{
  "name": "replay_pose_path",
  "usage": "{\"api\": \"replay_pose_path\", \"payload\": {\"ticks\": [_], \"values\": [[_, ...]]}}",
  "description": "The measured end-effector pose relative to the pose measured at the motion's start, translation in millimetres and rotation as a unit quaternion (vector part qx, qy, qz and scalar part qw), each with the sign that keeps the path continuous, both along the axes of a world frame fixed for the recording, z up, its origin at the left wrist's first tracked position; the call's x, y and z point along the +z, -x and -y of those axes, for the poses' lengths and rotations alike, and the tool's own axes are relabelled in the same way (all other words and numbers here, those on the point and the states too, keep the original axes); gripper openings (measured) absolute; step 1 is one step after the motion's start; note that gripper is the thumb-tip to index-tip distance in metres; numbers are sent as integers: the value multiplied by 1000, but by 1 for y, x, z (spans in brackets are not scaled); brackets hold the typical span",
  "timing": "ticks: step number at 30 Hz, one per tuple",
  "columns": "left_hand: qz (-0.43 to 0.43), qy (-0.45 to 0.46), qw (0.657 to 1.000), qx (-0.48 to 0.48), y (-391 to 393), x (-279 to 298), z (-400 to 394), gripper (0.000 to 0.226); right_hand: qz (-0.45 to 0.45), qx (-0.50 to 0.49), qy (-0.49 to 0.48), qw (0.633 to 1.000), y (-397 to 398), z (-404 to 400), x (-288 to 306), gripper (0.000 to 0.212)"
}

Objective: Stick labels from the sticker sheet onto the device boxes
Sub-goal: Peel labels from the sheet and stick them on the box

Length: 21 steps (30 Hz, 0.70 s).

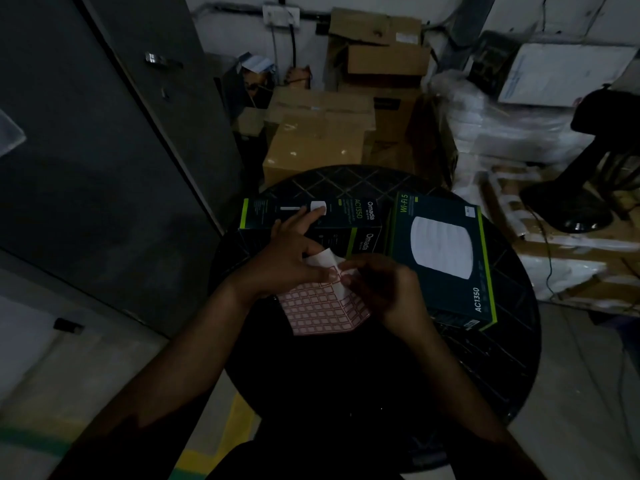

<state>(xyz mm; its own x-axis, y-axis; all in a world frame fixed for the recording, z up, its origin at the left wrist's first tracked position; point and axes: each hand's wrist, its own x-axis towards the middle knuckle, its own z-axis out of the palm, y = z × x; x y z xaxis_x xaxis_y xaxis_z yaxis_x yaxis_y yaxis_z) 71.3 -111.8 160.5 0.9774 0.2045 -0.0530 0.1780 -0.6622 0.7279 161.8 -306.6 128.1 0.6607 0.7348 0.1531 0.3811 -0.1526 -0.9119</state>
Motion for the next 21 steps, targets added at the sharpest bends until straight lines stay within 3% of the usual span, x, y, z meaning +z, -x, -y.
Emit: {"api": "replay_pose_path", "payload": {"ticks": [2,5,8,11,21], "values": [[8,-9,1000,8,-1,-3,0,20,79,-33,9,996,-2,-2,-3,22],[8,-19,1000,17,-3,-5,0,23,110,-90,19,990,-3,-6,-5,18],[15,-24,1000,14,-4,-5,-1,24,159,-83,41,983,-2,-6,-5,16],[16,-24,1000,4,-4,-5,-2,20,161,-80,43,983,-1,-6,-6,27],[11,-26,999,-16,0,-8,-6,21,182,-97,29,978,3,-9,-6,29]]}}
